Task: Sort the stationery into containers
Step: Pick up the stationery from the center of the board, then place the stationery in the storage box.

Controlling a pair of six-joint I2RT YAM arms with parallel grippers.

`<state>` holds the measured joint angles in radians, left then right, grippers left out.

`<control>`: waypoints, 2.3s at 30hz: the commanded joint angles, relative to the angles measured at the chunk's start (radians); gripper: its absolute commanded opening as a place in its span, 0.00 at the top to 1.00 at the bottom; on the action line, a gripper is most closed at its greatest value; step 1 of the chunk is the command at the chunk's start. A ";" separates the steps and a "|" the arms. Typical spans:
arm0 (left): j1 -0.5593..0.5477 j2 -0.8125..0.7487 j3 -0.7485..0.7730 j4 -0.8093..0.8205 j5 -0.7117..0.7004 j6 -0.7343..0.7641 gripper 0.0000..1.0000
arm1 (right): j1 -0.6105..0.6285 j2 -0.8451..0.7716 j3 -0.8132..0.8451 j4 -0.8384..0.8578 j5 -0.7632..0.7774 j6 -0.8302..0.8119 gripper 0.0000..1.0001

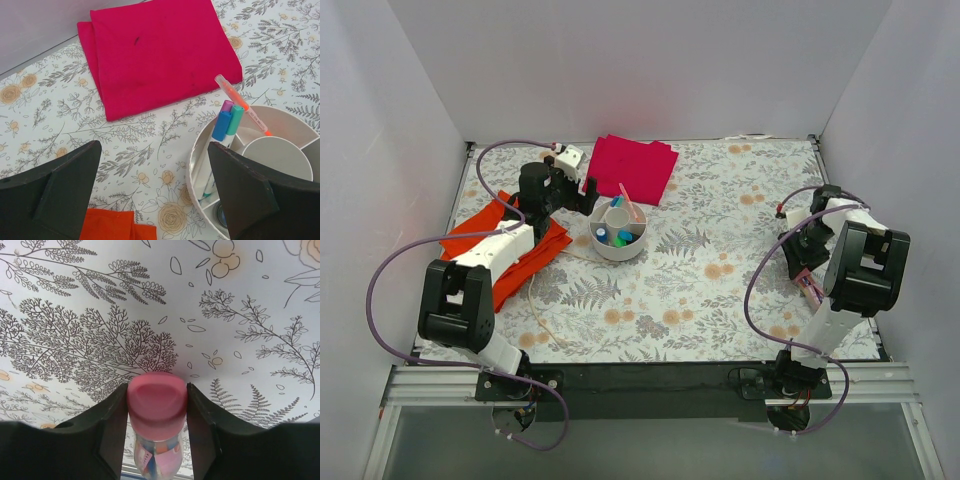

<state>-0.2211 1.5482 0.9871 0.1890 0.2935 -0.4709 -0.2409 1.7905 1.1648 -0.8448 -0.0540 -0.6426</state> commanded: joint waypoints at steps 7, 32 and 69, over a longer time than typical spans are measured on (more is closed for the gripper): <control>-0.003 -0.020 0.084 -0.036 -0.028 0.012 0.11 | 0.055 -0.071 0.309 -0.126 -0.087 -0.042 0.99; 0.097 -0.046 0.170 -0.241 -0.189 0.040 0.10 | 0.713 -0.181 0.162 1.320 -0.600 0.602 0.99; 0.120 -0.103 0.105 -0.313 -0.202 0.043 0.10 | 0.899 0.050 0.046 1.635 -0.543 0.567 0.88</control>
<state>-0.1066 1.4784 1.0740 -0.1196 0.0895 -0.4267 0.6518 1.8210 1.2442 0.6849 -0.6407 -0.0357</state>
